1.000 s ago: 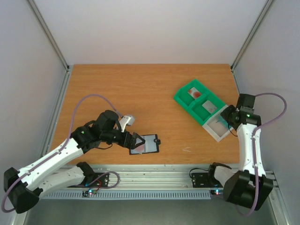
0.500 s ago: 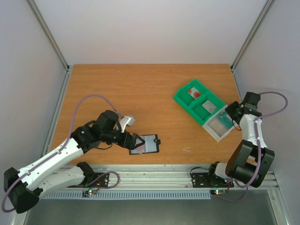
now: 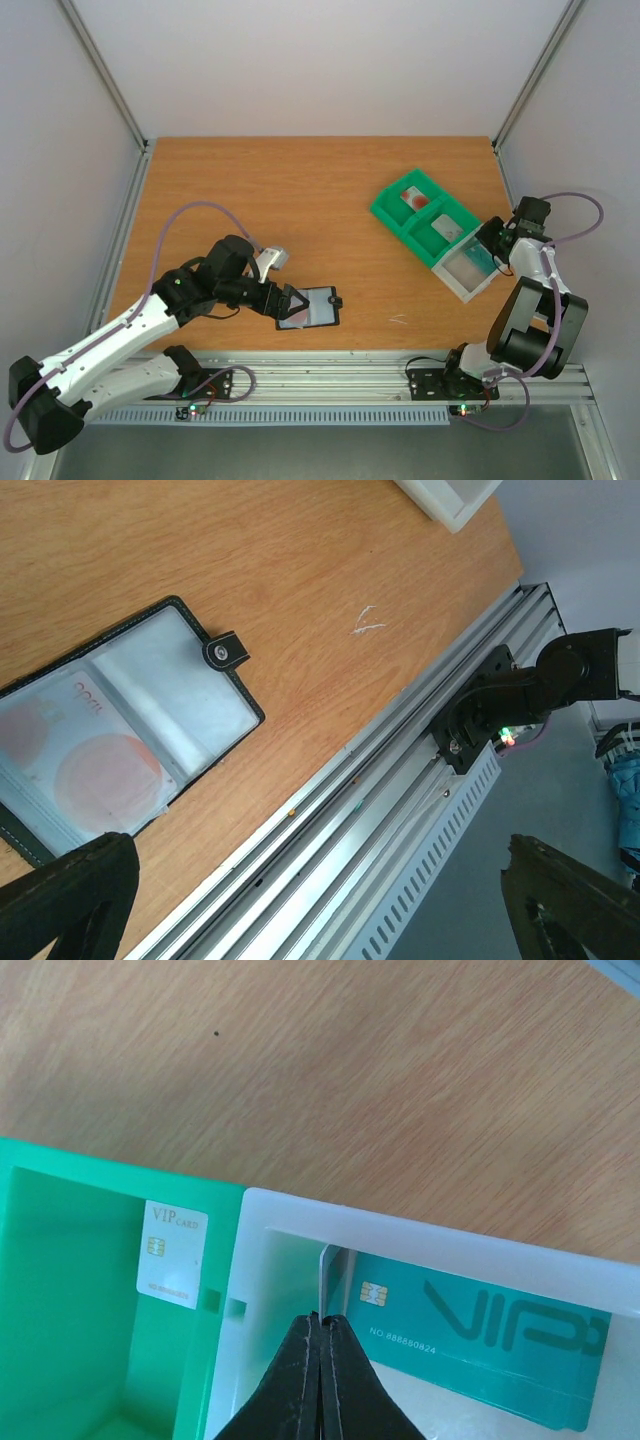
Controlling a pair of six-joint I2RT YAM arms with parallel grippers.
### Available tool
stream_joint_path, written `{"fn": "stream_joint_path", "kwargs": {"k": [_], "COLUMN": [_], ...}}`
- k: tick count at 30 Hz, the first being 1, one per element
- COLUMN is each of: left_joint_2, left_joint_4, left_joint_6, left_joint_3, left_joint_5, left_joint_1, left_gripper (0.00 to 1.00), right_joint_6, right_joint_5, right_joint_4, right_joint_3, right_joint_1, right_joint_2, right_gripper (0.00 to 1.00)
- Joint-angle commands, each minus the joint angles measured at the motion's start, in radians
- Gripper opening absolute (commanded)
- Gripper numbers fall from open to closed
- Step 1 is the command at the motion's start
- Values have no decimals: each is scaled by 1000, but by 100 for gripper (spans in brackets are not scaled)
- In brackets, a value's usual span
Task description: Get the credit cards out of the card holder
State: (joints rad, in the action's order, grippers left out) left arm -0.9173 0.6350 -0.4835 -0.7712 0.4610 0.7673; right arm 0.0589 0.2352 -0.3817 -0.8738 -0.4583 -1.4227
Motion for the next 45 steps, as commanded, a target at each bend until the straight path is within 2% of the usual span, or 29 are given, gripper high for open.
{"fn": "stream_joint_path", "kwargs": {"k": [1, 15, 30, 33, 45], "left_joint_2": [-5, 6, 42, 47, 47], "left_joint_4": [-15, -3, 21, 24, 45], "left_joint_6": [16, 21, 25, 23, 25], "left_joint_3": [-7, -18, -29, -27, -28], "left_joint_5": [14, 2, -24, -26, -74], "left_joint_1": [0, -1, -2, -1, 0], "left_gripper": [99, 99, 99, 99, 99], "right_joint_6": [45, 46, 41, 36, 11], "right_joint_5": [-26, -220, -232, -273, -292], "right_joint_4": [33, -114, -114, -129, -162], "right_joint_3": [2, -68, -82, -96, -118], "right_joint_1": [-6, -7, -6, -6, -6], "right_joint_2": [-22, -76, -146, -158, -161], "right_gripper": [1, 7, 9, 9, 15]}}
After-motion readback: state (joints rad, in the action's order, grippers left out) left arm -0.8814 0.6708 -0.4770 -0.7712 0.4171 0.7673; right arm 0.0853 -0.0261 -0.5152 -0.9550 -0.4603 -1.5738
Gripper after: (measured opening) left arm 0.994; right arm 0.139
